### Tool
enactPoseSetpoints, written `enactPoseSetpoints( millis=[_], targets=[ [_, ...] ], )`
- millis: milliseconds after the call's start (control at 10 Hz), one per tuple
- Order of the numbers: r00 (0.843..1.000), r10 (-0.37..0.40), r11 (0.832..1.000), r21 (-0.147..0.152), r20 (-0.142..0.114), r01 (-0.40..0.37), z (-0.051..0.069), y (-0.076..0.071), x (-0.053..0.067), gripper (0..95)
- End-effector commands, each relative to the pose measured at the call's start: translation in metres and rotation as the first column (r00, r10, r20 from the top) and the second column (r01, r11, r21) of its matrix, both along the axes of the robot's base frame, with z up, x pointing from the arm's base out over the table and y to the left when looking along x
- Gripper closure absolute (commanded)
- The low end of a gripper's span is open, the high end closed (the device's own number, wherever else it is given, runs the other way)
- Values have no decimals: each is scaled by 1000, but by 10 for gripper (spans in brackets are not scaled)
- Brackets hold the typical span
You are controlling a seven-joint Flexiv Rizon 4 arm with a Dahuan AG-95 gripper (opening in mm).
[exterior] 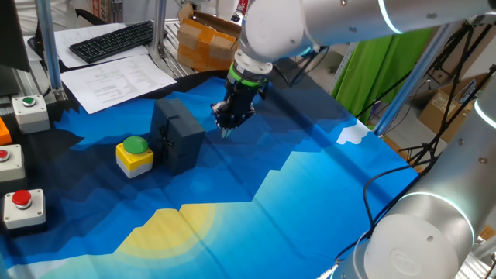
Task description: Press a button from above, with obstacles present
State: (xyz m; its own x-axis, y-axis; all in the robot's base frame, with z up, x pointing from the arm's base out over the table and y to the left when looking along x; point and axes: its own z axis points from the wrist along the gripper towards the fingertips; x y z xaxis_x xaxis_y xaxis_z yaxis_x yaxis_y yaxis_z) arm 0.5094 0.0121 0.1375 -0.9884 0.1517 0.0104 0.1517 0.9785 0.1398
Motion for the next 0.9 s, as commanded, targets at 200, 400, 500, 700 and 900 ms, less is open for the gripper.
enactPoseSetpoints(
  millis=[200, 400, 500, 700, 900],
  targets=[
    [1000, -20, 1000, 5, -10, 20, 4, 6, 8, 950],
    [999, -29, 1000, 7, -16, 29, 10, 13, 13, 950],
    [999, -26, 1000, 16, -25, 27, 13, 13, 18, 950],
    [999, -24, 1000, 17, -28, 25, 17, 11, 25, 950],
    [1000, -19, 1000, 18, -21, 20, 16, 10, 26, 950]
  ],
)
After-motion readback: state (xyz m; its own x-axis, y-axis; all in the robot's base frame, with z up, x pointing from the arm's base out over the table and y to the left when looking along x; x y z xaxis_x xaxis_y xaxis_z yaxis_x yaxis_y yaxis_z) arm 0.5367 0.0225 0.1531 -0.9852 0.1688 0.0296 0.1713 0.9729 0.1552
